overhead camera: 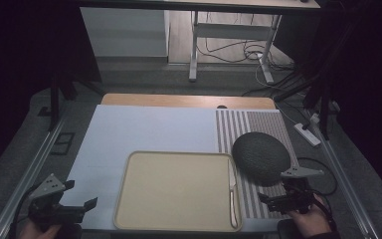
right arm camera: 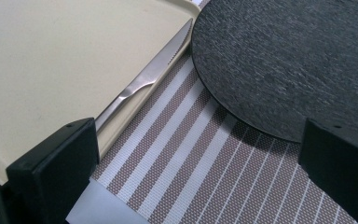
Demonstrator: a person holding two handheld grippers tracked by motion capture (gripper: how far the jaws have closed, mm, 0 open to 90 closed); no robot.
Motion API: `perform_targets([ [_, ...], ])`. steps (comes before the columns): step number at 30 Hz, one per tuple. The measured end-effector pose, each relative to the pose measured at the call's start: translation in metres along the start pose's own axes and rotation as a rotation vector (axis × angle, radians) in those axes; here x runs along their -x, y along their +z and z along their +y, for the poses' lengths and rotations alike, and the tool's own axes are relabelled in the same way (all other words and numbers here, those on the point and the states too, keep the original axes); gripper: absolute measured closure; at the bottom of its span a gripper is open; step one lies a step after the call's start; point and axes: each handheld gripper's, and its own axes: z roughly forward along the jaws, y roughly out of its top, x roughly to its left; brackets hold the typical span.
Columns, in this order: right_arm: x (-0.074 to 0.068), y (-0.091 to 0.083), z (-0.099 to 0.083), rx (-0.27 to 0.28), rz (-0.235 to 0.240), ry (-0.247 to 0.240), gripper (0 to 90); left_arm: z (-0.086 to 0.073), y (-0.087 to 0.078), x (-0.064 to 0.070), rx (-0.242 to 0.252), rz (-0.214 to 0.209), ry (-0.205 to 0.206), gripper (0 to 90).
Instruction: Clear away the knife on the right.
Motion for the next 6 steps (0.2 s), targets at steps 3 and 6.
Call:
perform_targets([
  [3, -0.0001, -0.0011, -0.0014, -0.011, -0.006, 0.000, 0.0, -0.0001, -0.0001, -0.0001, 0.001, 0.000, -0.002, 2.5],
  [6, 0.0001, -0.0002, -0.0018, -0.026, -0.006, -0.006, 0.0, 0.0007, 0.0002, 0.0000, 0.002, -0.001, -0.001, 2.5],
])
